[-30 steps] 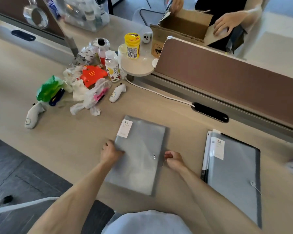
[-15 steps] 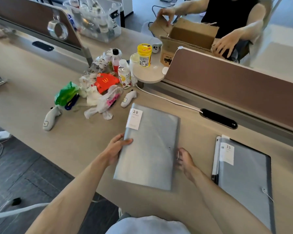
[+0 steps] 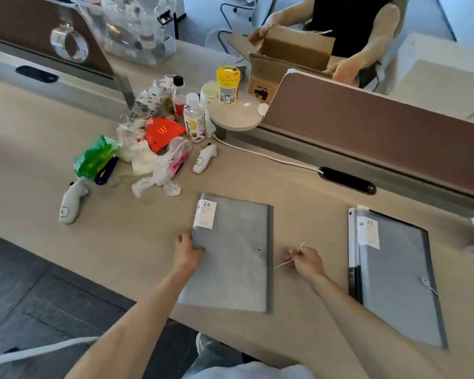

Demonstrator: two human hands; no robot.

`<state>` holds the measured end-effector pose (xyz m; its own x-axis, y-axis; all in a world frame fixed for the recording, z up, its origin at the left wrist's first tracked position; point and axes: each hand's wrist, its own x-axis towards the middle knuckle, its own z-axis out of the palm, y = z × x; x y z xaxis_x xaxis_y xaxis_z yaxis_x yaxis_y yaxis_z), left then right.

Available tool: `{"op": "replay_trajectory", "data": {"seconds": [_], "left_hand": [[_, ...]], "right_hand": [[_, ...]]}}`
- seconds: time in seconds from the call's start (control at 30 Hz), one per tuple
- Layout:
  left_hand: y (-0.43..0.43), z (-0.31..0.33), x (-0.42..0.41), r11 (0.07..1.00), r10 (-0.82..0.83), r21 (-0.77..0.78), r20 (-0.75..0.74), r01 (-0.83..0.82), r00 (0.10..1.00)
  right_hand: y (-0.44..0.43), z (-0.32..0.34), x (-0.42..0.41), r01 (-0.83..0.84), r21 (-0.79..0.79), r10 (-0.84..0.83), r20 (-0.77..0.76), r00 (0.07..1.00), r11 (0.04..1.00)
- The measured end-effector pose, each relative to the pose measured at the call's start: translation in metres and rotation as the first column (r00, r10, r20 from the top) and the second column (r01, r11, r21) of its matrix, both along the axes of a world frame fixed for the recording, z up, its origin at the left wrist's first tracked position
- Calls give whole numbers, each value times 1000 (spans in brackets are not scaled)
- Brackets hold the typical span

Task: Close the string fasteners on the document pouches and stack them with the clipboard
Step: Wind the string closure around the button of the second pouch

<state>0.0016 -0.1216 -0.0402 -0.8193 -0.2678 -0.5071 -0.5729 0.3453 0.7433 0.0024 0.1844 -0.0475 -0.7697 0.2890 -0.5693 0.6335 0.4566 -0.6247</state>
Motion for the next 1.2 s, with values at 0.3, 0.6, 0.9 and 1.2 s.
{"op": "replay_trajectory", "data": {"seconds": [0.3, 0.6, 0.9, 1.2], "left_hand": [[29, -8, 11, 681, -608, -547, -50, 487, 793], [83, -16, 9, 483, -776, -559, 83, 674, 625], [113, -20, 17, 295, -842, -542, 242, 787, 482], [107, -28, 38, 395, -766, -599, 203, 697, 609]], "right_hand": [[8, 27, 9, -211, 237, 219, -9, 976, 948], [41, 45, -4, -201, -109, 191, -97, 977, 974], [43, 68, -21, -378, -404, 383, -72, 921, 833], [-11, 45, -42, -364, -423, 416, 34, 909, 830]]}}
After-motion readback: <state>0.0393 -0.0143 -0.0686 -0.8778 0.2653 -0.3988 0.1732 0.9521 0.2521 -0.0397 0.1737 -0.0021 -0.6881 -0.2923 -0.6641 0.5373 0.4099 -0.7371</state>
